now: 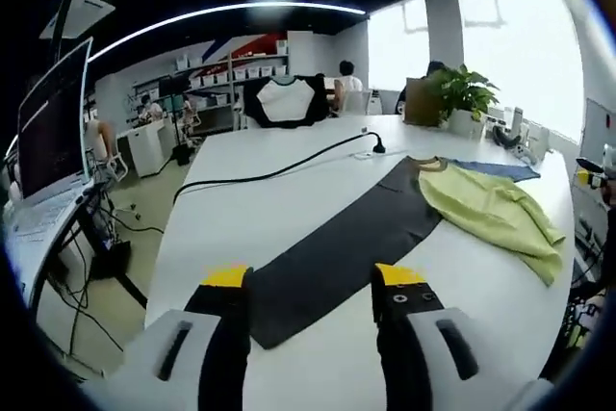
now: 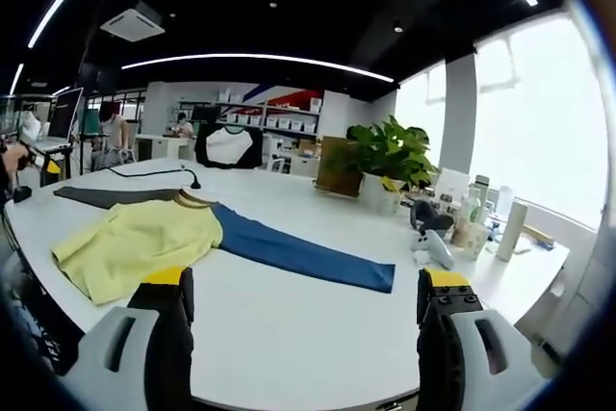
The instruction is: Fold the garment on the visible template until the final outline fits inside the template.
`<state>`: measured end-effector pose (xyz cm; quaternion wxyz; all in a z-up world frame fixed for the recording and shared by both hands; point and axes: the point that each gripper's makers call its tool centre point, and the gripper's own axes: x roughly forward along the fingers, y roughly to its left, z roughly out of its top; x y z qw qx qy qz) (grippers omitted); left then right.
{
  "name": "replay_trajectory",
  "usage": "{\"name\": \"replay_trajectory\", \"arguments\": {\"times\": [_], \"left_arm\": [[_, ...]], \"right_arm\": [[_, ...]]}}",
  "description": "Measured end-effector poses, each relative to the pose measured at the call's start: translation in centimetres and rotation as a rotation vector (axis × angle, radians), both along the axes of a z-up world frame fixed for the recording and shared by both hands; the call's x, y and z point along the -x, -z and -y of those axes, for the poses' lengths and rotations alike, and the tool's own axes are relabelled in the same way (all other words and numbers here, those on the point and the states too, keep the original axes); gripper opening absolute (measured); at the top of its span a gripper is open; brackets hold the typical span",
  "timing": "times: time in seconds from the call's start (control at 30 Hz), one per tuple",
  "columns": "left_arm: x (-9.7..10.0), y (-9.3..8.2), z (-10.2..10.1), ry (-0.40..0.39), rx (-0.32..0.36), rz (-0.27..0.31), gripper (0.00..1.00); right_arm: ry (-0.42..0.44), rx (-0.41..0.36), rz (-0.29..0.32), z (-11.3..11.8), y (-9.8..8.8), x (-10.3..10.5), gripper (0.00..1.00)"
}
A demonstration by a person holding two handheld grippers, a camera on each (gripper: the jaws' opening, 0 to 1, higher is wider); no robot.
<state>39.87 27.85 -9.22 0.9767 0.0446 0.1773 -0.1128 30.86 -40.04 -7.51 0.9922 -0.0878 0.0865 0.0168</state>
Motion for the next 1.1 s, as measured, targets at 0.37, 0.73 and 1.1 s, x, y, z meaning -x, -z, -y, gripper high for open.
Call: {"name": "replay_trajectory", "arguments": {"times": [0.37,0.73,1.1], "left_arm": [[2.6,-3.2,4.2,0.024,0.032,0.126,1.00],[6.0,-3.2,9.9,0.104,0.087,0.216,1.00],[8.3,-2.7,12.9,0.158,0.095,0.240,1.00]], "right_arm": [[-0.012,-0.035,0.035,-0.4,-0.5,-0.1,0.99],[-0.025,0.012,0.129,-1.4,-2.3,0.2,0.96],[-0.065,0.036,0.071,-2.8,-1.3,-0.3,0.99]]}}
